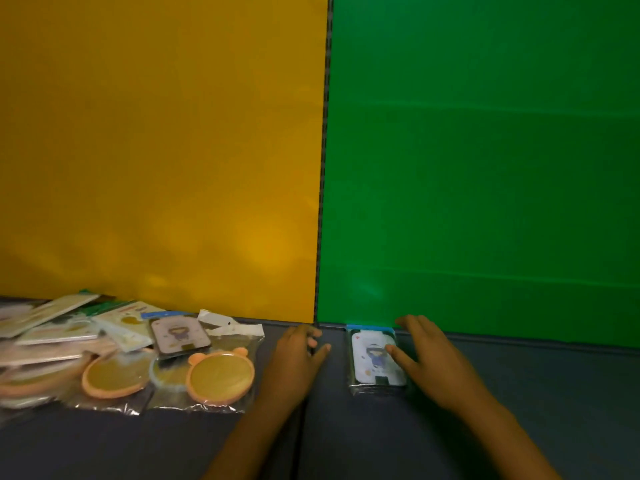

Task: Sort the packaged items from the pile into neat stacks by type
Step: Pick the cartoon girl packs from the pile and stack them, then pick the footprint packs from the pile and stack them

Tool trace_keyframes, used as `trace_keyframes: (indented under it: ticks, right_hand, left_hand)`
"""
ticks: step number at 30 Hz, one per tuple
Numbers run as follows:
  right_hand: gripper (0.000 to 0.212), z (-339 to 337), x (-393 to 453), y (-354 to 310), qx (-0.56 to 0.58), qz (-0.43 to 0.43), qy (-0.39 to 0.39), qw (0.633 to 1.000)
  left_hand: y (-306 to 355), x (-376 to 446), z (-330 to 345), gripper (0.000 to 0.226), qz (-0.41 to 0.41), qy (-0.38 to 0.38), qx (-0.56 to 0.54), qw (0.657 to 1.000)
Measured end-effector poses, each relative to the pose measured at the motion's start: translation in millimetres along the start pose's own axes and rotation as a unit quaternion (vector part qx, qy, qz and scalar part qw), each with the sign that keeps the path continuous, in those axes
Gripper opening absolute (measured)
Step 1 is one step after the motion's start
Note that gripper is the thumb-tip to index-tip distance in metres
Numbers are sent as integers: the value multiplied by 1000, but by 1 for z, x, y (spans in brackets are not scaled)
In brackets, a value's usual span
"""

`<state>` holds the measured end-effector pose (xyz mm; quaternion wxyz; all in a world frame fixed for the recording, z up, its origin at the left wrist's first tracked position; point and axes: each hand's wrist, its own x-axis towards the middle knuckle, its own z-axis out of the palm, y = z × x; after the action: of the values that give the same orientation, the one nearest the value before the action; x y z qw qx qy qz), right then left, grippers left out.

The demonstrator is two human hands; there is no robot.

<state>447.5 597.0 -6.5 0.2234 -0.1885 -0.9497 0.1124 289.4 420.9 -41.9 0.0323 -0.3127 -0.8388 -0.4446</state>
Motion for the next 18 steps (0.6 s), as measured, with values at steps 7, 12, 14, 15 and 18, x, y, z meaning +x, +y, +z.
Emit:
trace_keyframes:
  ticks: [7,12,14,15,18]
  right_hand:
    - [45,28,23,-54,37,-60,-21,997]
    - [44,52,31,-100,50,-94,-47,993]
    - [44,63,33,-117,62,-105,-53,991]
    - [43,67,33,-125,68,-105,-58,991]
    - [41,79,36,-145,77,-103,-67,989]
  left_hand:
    - [-52,-12,-89,15,-54,66,53,995]
    - [-93,-25,-140,20,-106,108,116,982]
    - [-106,-27,-157,24,-120,125,142,975]
    - [-112,-27,-163,26,-128,128,147,972]
    - [-125,-24,-179,36,-168,116,142,968]
